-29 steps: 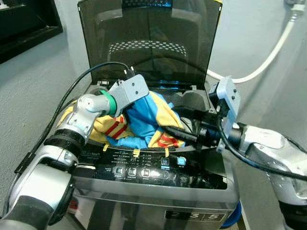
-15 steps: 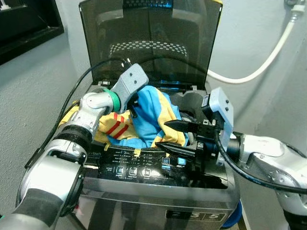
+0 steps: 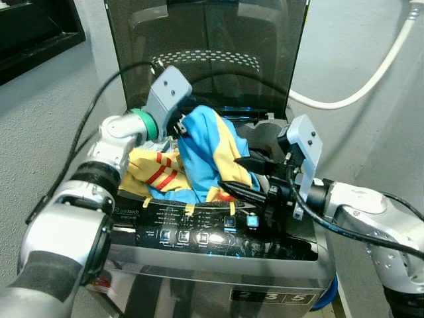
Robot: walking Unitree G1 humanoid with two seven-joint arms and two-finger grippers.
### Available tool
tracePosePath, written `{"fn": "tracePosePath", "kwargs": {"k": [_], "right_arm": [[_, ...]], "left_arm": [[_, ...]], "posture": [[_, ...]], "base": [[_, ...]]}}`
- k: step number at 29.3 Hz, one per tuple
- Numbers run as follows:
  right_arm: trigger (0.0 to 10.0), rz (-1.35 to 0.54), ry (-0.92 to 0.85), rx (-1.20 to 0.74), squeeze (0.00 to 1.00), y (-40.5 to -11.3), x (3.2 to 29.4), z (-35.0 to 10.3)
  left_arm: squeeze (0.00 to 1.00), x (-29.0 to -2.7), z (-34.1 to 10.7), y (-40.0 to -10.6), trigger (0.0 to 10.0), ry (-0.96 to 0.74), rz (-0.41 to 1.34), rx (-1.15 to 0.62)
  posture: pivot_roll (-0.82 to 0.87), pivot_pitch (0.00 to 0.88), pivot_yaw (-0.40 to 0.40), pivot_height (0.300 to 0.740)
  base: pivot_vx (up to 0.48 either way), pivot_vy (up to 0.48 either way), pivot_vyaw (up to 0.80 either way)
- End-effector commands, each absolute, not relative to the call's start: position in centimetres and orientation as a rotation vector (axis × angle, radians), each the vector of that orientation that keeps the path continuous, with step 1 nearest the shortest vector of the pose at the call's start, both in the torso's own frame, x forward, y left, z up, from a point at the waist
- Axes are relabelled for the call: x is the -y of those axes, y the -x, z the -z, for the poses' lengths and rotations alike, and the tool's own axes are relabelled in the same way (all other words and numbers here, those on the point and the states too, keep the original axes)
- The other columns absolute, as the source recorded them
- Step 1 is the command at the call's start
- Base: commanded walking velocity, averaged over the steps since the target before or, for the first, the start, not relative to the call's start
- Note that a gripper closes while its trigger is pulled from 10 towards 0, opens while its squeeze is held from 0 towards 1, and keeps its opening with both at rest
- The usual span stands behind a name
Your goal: Clothes washing
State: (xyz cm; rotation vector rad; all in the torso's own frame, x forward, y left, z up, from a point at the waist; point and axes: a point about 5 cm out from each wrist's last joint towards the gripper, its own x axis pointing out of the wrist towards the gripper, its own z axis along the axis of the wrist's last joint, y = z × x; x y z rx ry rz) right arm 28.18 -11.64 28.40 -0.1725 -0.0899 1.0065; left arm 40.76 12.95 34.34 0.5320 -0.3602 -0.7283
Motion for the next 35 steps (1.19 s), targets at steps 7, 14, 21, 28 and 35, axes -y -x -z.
{"fn": "tracePosePath", "kwargs": {"k": [7, 14, 21, 28, 35], "right_arm": [[10.0, -1.025, 0.167, 0.083, 0.00, -27.8, 11.4, -28.4], [10.0, -1.033, 0.167, 0.071, 0.00, -27.6, 11.3, -28.2], [10.0, -0.943, 0.172, 0.084, 0.00, -28.6, 11.6, -28.4], [10.0, -0.884, 0.152, 0.105, 0.00, -29.2, 11.6, -28.7], [10.0, -0.871, 0.156, 0.105, 0.00, -29.2, 11.7, -28.7]], "left_arm": [[1.00, -13.4, -31.7, -41.0, 10.0, -0.203, 0.923, -0.045], [1.00, -13.0, -32.1, -40.9, 10.0, -0.122, 0.935, -0.106], [0.00, -14.2, -31.4, -42.1, 10.0, -0.090, 0.574, -0.139], [0.00, -13.3, -30.9, -41.9, 10.0, -0.396, 0.693, -0.127], [0.00, -13.1, -29.5, -42.2, 10.0, -0.760, 0.574, -0.230]], "posture": [[0.08, 0.113, 0.110, 0.740], [0.08, 0.119, 0.107, 0.740], [0.09, 0.124, 0.113, 0.740], [0.10, 0.123, 0.120, 0.740], [0.10, 0.117, 0.119, 0.740]], "base": [[0.000, 0.000, 0.00], [0.000, 0.000, 0.00], [0.000, 0.000, 0.00], [0.000, 0.000, 0.00], [0.000, 0.000, 0.00]]}}
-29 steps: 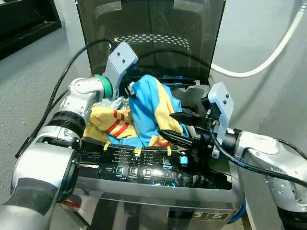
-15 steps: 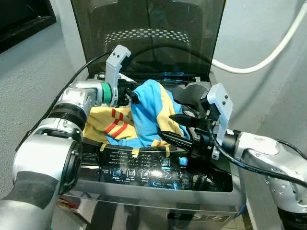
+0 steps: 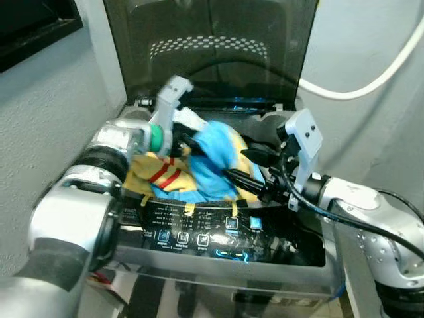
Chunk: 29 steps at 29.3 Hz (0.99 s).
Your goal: Clothes washing
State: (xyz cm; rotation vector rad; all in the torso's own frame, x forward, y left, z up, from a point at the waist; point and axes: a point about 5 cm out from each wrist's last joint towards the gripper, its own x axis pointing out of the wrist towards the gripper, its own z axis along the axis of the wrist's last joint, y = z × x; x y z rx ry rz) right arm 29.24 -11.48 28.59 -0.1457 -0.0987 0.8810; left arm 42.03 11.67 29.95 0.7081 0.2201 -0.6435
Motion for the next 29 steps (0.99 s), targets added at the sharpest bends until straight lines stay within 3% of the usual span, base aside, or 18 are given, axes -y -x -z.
{"fn": "tracePosePath", "kwargs": {"k": [1, 3, 4, 5, 6, 7, 9, 10, 13, 14, 16, 18, 19, 22, 23, 26, 28, 29], "right_arm": [[10.0, -0.868, 0.158, 0.104, 0.00, -29.2, 11.7, -28.6], [10.0, -0.875, 0.159, 0.105, 0.00, -29.2, 11.5, -28.6], [10.0, -0.875, 0.159, 0.105, 0.00, -29.2, 11.5, -28.6], [10.0, -0.875, 0.163, 0.108, 0.00, -29.2, 11.5, -28.7], [10.0, -0.875, 0.163, 0.108, 0.00, -29.2, 11.5, -28.7], [10.0, -0.873, 0.162, 0.109, 0.00, -29.2, 11.5, -28.7], [10.0, -0.873, 0.162, 0.109, 0.00, -29.2, 11.5, -28.7], [10.0, -0.873, 0.161, 0.111, 0.00, -29.2, 11.5, -28.8], [10.0, -0.874, 0.163, 0.113, 0.00, -29.3, 11.4, -28.8], [10.0, -0.875, 0.165, 0.113, 0.00, -29.3, 11.3, -28.8], [10.0, -0.875, 0.165, 0.113, 0.00, -29.3, 11.3, -28.8], [10.0, -0.875, 0.168, 0.113, 0.00, -29.3, 11.3, -28.8], [10.0, -0.872, 0.168, 0.113, 0.00, -29.3, 11.3, -28.7], [10.0, -0.865, 0.173, 0.113, 0.00, -29.2, 11.4, -28.7], [10.0, -0.866, 0.171, 0.114, 0.00, -29.2, 11.4, -28.7], [10.0, -0.865, 0.171, 0.115, 0.00, -29.2, 11.3, -28.7], [10.0, -0.862, 0.174, 0.117, 0.00, -29.3, 11.3, -28.6], [10.0, -0.862, 0.174, 0.117, 0.00, -29.3, 11.3, -28.6]], "left_arm": [[0.00, -13.8, -29.2, -42.7, 10.0, -1.081, 0.393, -0.149], [0.00, -11.2, -29.3, -41.6, 10.0, -0.168, 0.713, -0.309], [0.00, -11.2, -29.3, -41.6, 10.0, -0.168, 0.713, -0.309], [0.00, -12.0, -27.7, -42.0, 10.0, -0.507, 0.632, -0.295], [0.00, -12.0, -27.7, -42.0, 10.0, -0.507, 0.632, -0.295], [0.00, -13.0, -27.1, -42.3, 10.0, -0.883, 0.547, -0.265], [0.00, -13.0, -27.1, -42.3, 10.0, -0.883, 0.547, -0.265], [0.00, -12.3, -27.3, -42.1, 10.0, -0.605, 0.599, -0.285], [0.00, -12.0, -27.3, -42.0, 10.0, -0.555, 0.635, -0.276], [0.00, -11.4, -28.2, -41.6, 10.0, -0.051, 0.704, -0.307], [0.00, -11.4, -28.2, -41.6, 10.0, -0.051, 0.704, -0.307], [0.00, -11.4, -28.6, -41.6, 10.0, 0.101, 0.716, -0.295], [0.00, -11.0, -29.5, -41.7, 10.0, 0.446, 0.668, -0.259], [0.00, -12.6, -29.7, -42.2, 10.0, 0.455, 0.502, -0.223], [0.00, -12.1, -30.5, -42.0, 10.0, 0.628, 0.561, -0.213], [0.00, -11.6, -30.8, -42.0, 10.0, 0.553, 0.597, -0.196], [0.00, -11.5, -29.6, -42.3, 10.0, -0.195, 0.590, -0.175], [0.00, -11.5, -29.6, -42.3, 10.0, -0.195, 0.590, -0.175]], "posture": [[0.10, 0.117, 0.119, 0.740], [0.09, 0.112, 0.124, 0.740], [0.09, 0.112, 0.124, 0.740], [0.09, 0.109, 0.120, 0.740], [0.09, 0.109, 0.120, 0.740], [0.10, 0.111, 0.120, 0.740], [0.10, 0.111, 0.120, 0.740], [0.10, 0.110, 0.122, 0.740], [0.10, 0.107, 0.122, 0.740], [0.09, 0.108, 0.131, 0.740], [0.09, 0.108, 0.131, 0.740], [0.09, 0.108, 0.131, 0.740], [0.10, 0.108, 0.128, 0.740], [0.09, 0.106, 0.132, 0.740], [0.10, 0.102, 0.131, 0.740], [0.10, 0.099, 0.129, 0.740], [0.10, 0.096, 0.127, 0.740], [0.10, 0.096, 0.127, 0.740]], "base": [[0.000, 0.000, 0.00], [0.000, 0.000, 0.00], [0.000, 0.000, 0.00], [0.000, 0.000, 0.00], [0.000, 0.000, 0.00], [0.000, 0.000, 0.00], [0.000, 0.000, 0.00], [0.000, 0.000, 0.00], [0.000, 0.000, 0.00], [0.000, 0.000, 0.00], [0.000, 0.000, 0.00], [0.000, 0.000, 0.00], [0.000, 0.000, 0.00], [0.000, 0.000, 0.00], [0.000, 0.000, 0.00], [0.000, 0.000, 0.00], [0.000, 0.000, 0.00], [0.000, 0.000, 0.00]]}}
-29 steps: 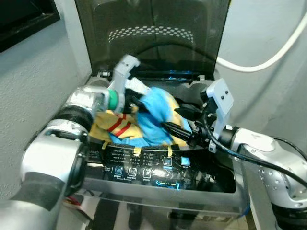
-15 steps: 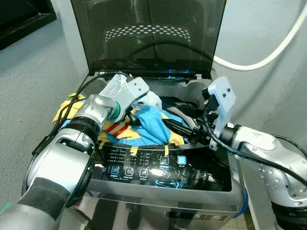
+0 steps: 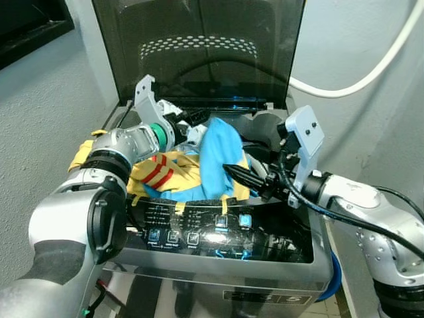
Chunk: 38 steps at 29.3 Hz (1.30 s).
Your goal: Clothes washing
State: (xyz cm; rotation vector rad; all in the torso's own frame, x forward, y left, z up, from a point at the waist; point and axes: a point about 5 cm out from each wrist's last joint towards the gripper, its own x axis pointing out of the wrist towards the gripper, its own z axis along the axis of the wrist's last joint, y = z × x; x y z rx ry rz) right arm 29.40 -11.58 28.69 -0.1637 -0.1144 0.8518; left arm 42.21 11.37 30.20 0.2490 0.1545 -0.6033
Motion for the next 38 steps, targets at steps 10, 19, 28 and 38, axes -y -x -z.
{"fn": "tracePosePath", "kwargs": {"k": [10, 19, 28, 38], "right_arm": [[10.0, -0.855, 0.197, 0.122, 0.00, -29.2, 11.3, -28.7], [10.0, -0.854, 0.209, 0.127, 0.00, -29.2, 11.5, -28.9], [10.0, -0.847, 0.214, 0.142, 0.00, -29.3, 11.3, -29.0], [10.0, -0.836, 0.208, 0.145, 0.00, -29.3, 11.3, -29.0]], "left_arm": [[0.00, -9.7, -29.7, -41.4, 10.0, -1.135, 0.759, 0.022], [0.00, -8.9, -33.2, -41.0, 10.0, -0.175, 0.855, -0.150], [0.00, -9.8, -34.9, -41.5, 10.0, -0.925, 0.507, 0.347], [0.00, -12.0, -28.5, -42.4, 10.0, -0.716, 0.519, 0.037]], "posture": [[0.09, 0.080, 0.140, 0.740], [0.08, 0.084, 0.135, 0.740], [0.09, 0.089, 0.142, 0.740], [0.08, 0.125, 0.148, 0.740]], "base": [[0.000, 0.000, 0.00], [0.000, 0.000, 0.00], [0.000, 0.000, 0.00], [0.000, 0.000, 0.00]]}}
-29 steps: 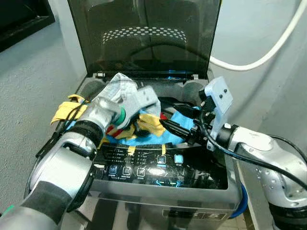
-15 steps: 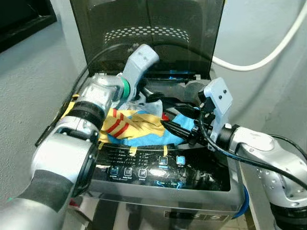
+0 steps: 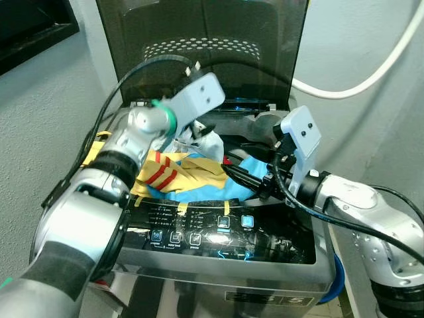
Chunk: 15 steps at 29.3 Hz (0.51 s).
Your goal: Clothes washing
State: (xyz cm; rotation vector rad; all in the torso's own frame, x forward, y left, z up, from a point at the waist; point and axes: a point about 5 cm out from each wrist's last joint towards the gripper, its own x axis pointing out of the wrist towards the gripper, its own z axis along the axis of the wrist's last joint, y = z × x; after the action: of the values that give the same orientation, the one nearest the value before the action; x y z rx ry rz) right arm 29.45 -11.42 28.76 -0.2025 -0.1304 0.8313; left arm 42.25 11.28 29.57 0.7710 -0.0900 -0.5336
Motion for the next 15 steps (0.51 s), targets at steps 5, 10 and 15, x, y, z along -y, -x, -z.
{"fn": "tracePosePath", "kwargs": {"k": [5, 10, 15], "right_arm": [[10.0, -0.827, 0.204, 0.145, 0.00, -29.0, 11.3, -29.0], [10.0, -0.820, 0.211, 0.137, 0.00, -28.6, 11.4, -29.1], [10.0, -0.819, 0.220, 0.137, 0.00, -28.2, 11.6, -29.7]], "left_arm": [[0.00, -12.0, -27.2, -42.4, 10.0, -0.634, 0.507, 0.018], [0.00, -12.0, -27.3, -42.5, 10.0, -0.590, 0.489, 0.024], [0.00, -11.7, -27.8, -42.4, 10.0, -0.516, 0.495, 0.062]], "posture": [[0.06, 0.155, 0.157, 0.740], [0.03, 0.182, 0.155, 0.740], [-0.05, 0.232, 0.110, 0.740]], "base": [[0.000, 0.000, 0.00], [0.000, 0.000, 0.00], [0.000, 0.000, 0.00]]}}
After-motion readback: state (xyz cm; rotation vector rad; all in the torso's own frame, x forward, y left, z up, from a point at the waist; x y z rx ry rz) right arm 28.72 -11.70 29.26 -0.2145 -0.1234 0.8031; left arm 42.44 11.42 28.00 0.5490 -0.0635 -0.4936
